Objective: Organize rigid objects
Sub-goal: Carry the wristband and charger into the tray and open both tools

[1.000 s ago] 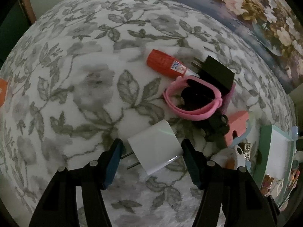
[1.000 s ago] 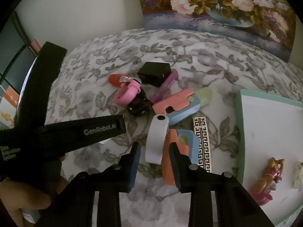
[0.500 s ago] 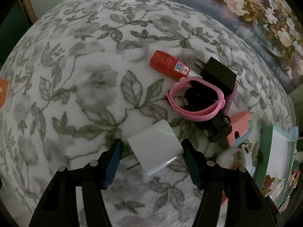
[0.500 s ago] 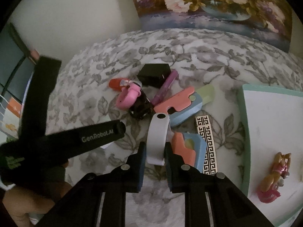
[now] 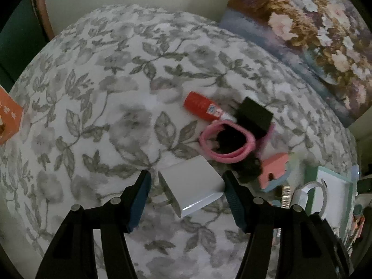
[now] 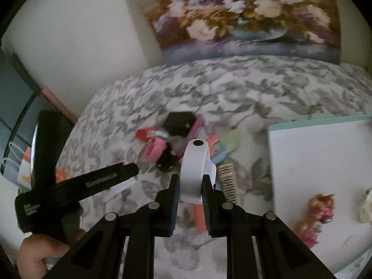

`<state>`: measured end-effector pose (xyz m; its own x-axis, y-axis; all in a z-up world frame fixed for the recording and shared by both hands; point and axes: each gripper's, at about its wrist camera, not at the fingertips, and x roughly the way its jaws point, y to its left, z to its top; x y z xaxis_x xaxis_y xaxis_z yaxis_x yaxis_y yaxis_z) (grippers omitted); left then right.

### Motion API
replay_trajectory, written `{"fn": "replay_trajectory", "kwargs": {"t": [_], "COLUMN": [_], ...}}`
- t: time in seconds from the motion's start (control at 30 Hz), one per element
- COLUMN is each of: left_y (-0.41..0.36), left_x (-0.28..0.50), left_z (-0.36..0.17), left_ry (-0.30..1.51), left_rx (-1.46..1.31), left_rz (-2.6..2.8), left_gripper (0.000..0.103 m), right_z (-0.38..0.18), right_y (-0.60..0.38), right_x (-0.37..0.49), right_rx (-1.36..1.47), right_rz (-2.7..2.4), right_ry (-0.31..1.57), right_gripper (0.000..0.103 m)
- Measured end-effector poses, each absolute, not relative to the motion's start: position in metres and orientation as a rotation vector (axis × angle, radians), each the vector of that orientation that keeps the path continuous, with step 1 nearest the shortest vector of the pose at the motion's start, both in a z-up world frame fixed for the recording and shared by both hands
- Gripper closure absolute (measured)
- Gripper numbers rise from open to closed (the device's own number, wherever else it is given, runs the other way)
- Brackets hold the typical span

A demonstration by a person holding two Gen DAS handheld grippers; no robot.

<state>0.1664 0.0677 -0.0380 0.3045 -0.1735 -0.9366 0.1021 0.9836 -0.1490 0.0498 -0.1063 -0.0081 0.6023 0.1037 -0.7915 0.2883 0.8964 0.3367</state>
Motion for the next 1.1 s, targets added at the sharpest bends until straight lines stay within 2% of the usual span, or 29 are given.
{"fn": "replay_trajectory", "kwargs": {"t": [0.5,1.1], "left_y": [-0.015,-0.127], "left_x": [0.13,0.075], "left_z": [-0.008,-0.008], "left_ry": [1.206,1.195], "left_rx": [-0.002,0.125], "left_rz": [-0.322,-0.54], "left_gripper": [0.038,0.038], "right_z": [-0.002,-0.01], "right_y": [-0.213,-0.319], "right_x": [0.003,-0.067], "right_rx": [0.583,0.687], "right_rz": [-0.33,-0.549], "right_ry": [0.892,0.879], "right_gripper": [0.083,0.083]}}
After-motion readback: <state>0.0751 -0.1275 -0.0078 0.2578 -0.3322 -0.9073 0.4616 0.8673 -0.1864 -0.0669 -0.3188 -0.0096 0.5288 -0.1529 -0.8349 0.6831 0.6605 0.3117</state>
